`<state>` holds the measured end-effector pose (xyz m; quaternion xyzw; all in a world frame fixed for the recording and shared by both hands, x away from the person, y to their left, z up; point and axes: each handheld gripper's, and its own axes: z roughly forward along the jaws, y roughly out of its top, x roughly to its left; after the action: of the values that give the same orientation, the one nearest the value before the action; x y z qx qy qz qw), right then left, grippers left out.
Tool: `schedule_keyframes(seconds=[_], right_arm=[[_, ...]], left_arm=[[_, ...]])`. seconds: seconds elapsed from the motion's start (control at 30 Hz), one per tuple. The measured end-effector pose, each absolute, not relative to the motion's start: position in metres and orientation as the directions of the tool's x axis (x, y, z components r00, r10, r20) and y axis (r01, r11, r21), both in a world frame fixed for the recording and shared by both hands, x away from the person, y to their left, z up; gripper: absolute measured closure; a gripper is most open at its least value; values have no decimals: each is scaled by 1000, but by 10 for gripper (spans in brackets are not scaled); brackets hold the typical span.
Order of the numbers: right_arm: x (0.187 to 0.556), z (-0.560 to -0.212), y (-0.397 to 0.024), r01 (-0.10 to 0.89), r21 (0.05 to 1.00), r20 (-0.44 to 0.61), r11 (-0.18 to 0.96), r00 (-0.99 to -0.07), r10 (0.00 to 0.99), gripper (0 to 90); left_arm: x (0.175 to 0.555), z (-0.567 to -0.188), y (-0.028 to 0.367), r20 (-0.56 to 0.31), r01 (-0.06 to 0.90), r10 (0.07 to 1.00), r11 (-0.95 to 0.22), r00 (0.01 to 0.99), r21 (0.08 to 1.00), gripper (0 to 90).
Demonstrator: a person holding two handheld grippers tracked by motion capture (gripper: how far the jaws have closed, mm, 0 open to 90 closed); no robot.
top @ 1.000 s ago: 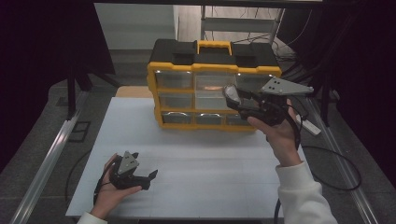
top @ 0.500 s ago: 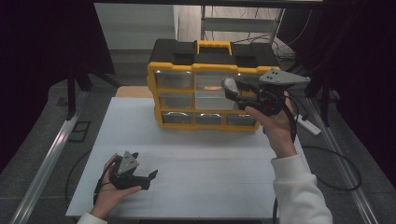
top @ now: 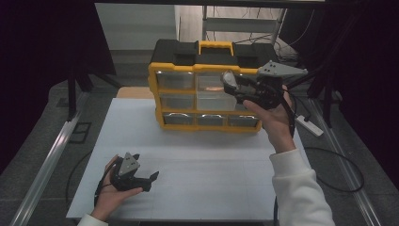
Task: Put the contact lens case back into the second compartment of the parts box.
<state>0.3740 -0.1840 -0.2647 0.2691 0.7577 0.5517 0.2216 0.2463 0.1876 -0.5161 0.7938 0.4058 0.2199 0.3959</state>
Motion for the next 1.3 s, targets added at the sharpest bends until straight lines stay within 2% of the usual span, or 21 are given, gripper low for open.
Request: schedule_keyframes(seconds=[1.3], right_arm=[[408,-271,-155,226,929,-41,294,-726,686,486]], left_arm=[[246,-516,189,25,473,819,-355,573,807,56]])
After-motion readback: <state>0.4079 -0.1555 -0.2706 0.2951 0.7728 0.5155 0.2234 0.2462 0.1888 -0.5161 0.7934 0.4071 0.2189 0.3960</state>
